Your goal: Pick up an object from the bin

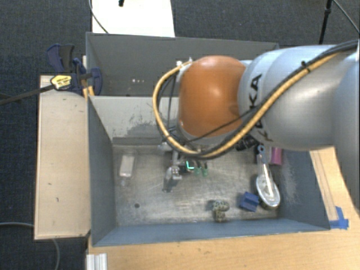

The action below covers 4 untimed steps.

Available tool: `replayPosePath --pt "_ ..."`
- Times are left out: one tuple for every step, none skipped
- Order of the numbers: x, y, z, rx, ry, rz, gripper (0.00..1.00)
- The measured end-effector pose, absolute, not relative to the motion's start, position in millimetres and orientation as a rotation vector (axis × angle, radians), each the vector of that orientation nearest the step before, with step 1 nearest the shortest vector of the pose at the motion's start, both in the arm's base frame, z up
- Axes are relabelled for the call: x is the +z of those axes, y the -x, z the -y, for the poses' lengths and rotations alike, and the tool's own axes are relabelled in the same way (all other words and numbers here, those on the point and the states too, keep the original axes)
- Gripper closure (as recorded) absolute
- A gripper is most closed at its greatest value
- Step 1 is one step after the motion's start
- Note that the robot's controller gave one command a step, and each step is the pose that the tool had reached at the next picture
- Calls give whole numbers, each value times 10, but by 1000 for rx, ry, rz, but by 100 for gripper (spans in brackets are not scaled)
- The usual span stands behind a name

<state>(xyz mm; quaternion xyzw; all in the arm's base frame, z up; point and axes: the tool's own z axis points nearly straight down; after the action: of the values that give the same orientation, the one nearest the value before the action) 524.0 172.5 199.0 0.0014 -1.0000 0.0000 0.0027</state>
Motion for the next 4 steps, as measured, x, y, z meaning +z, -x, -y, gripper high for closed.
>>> replayPosePath --pt "712 -5658 -1061 -8 55 3151 0" --pt "755 -5665 -1079 -8 56 3153 100" --pt "1667 -5677 -1116 -4 46 3151 100" --pt "1617 -5662 -1112 -2 52 3143 0"
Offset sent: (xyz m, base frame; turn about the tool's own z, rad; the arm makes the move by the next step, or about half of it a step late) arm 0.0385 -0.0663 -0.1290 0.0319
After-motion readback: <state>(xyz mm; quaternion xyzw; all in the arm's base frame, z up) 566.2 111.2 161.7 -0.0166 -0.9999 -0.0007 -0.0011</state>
